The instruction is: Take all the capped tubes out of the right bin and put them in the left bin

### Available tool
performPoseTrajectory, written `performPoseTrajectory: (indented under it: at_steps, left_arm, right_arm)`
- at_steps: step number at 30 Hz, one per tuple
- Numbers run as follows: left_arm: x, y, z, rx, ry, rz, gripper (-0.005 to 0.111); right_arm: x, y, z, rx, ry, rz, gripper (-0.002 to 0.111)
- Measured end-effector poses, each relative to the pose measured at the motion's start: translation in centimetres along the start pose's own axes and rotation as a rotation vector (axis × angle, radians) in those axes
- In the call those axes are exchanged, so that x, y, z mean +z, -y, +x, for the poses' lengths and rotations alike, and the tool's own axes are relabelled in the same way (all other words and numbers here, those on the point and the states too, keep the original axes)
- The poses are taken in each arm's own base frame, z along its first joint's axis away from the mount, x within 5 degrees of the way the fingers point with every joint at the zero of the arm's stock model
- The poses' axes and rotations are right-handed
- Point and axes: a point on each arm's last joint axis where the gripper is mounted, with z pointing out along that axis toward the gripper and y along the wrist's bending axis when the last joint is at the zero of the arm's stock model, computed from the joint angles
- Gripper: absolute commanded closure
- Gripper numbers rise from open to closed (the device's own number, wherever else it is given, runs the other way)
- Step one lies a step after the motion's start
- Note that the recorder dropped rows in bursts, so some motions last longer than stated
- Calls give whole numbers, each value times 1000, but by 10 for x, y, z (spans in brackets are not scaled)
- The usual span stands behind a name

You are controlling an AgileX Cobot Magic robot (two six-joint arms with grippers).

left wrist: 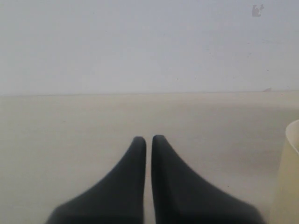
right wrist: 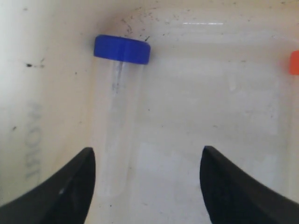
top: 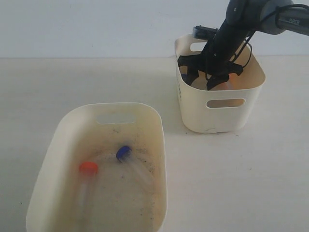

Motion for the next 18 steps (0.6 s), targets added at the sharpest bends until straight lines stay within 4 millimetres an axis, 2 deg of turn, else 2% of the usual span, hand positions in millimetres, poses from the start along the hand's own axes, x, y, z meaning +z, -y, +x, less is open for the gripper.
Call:
performPoseTrajectory:
  at_steps: [7,14,18]
  left_arm:
    - [0,0,0,0,0,0,103]
    - [0,0,0,0,0,0,103]
    - [0,0,0,0,0,0,103]
  right_arm:
    - [1,-2,0,13,0,5,46]
    - [19,2,6,46,-50,0,46]
    - [20,2,6,52,-52,-5,46]
